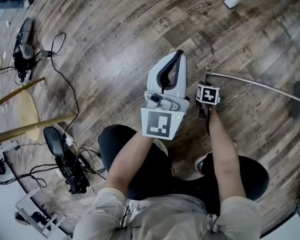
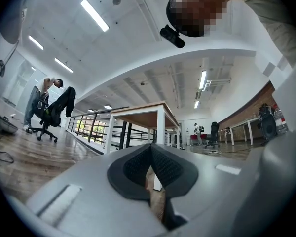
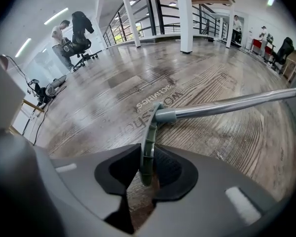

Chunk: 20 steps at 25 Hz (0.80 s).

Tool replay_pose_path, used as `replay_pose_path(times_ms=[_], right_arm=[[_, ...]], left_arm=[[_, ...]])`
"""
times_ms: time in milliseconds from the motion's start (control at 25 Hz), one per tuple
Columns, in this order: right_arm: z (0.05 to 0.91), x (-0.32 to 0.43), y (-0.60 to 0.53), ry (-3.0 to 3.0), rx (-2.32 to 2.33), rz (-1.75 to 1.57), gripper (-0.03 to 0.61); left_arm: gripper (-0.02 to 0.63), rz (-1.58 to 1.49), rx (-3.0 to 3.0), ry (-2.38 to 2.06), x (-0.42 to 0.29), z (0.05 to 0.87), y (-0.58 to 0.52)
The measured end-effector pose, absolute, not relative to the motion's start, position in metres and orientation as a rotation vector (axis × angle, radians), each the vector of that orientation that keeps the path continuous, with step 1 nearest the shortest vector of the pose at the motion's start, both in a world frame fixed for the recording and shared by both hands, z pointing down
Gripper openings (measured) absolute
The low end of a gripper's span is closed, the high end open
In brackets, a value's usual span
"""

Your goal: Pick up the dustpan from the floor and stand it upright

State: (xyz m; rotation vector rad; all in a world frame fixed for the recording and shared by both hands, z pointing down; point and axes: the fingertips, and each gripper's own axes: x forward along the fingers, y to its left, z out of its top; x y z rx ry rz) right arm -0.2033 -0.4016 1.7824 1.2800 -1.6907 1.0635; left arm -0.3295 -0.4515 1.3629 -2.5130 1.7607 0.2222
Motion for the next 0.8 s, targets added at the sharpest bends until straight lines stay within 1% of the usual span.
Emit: replay_pose_path(times_ms=[480,800], right_arm=[[1.755,-0.195,-0.394,-1.728,1.302,1.104,0.084],[1.675,-0.195,-0.416,-1.86,1.308,1.055,0.084]], left_arm=[[0.02,0.219,-2.515,1.764,-0.323,1.357,-0.445],[0.02,0.292,-2.528,1.822,-0.319,1.337,-0.451]])
